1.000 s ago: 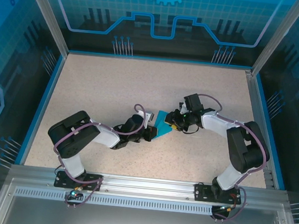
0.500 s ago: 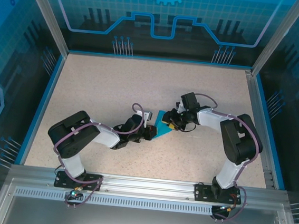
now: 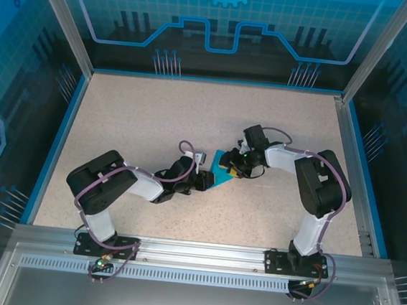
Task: Fold a paper plane with a square sheet of paper (pick it up from the middle)
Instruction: Fourth fold the wing at the center of the table.
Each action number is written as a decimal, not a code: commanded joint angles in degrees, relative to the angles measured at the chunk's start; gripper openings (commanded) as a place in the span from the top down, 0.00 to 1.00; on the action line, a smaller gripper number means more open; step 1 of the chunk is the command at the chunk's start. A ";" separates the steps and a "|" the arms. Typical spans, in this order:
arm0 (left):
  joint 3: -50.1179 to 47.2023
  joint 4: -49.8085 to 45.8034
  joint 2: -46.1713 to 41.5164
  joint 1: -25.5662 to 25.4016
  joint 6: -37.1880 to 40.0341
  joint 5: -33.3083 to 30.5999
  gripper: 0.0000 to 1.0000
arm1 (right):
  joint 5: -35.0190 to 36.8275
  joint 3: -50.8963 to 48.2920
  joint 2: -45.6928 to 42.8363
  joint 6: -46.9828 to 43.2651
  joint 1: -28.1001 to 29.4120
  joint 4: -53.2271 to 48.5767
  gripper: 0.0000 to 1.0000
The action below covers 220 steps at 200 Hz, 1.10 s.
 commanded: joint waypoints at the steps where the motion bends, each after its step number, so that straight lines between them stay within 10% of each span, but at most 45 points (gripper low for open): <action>1: 0.47 -2.44 -0.89 1.29 -0.79 2.03 0.67 | 3.34 2.11 1.93 -1.96 1.21 -5.52 0.52; 122: 4.20 -12.43 -8.54 5.91 -2.67 10.05 0.56 | 13.03 5.93 6.76 0.44 3.00 -15.45 0.49; 220: 9.08 -14.94 -2.94 6.50 -1.82 17.56 0.72 | 14.98 7.37 9.69 4.29 3.62 -19.21 0.46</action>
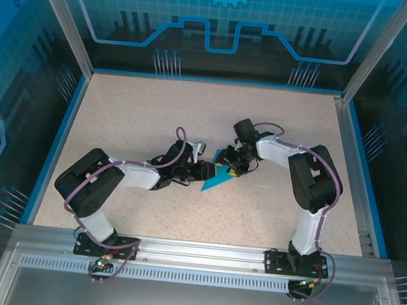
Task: Fold a paper plane with a square sheet of paper (pick it up from the middle)
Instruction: Fourth fold the wing at the center of the table.
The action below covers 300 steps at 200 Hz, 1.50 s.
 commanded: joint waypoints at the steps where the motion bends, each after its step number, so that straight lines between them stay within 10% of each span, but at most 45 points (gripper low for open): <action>1: 2.47 -2.23 1.17 0.42 0.73 2.42 0.72 | 6.82 -2.11 5.34 0.48 0.59 -6.62 0.46; 300: 7.99 -10.79 8.17 0.40 2.09 -2.02 0.82 | 8.48 -0.83 8.25 -0.30 1.03 -9.56 0.52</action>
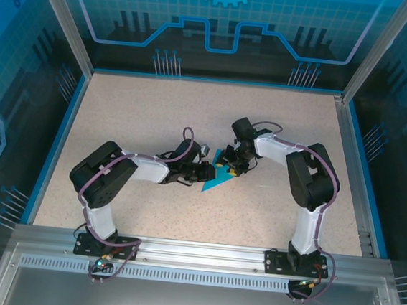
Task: Fold a paper plane with a square sheet of paper (pick it up from the middle)
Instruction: Fourth fold the wing at the center of the table.
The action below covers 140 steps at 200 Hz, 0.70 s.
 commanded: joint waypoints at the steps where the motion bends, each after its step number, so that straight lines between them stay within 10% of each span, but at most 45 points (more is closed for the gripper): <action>1: 1.46 -1.85 1.08 0.43 1.22 -1.23 0.82 | 7.04 -3.63 6.41 -0.27 0.68 -5.60 0.52; 140: 1.55 -3.28 1.64 0.39 0.89 -2.54 0.82 | 6.92 -3.46 7.10 -0.30 0.67 -5.91 0.55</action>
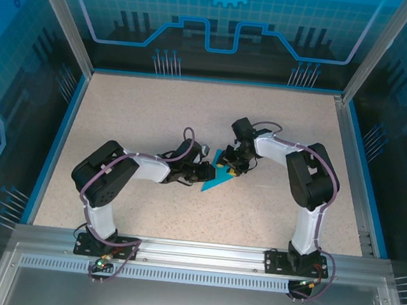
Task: Fold a paper plane with a square sheet of paper (pick it up from the middle)
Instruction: Fourth fold the wing at the center of the table.
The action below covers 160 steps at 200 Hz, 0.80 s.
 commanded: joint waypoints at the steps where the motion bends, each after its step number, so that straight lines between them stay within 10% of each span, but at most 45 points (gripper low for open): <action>1: 0.78 -2.28 0.76 0.38 0.88 -1.74 0.82 | 6.78 -3.63 6.91 -0.28 0.63 -5.45 0.55; 160: 2.15 -5.92 2.93 0.39 0.87 -1.04 0.87 | 4.30 -2.84 4.06 -1.92 0.59 -4.55 0.56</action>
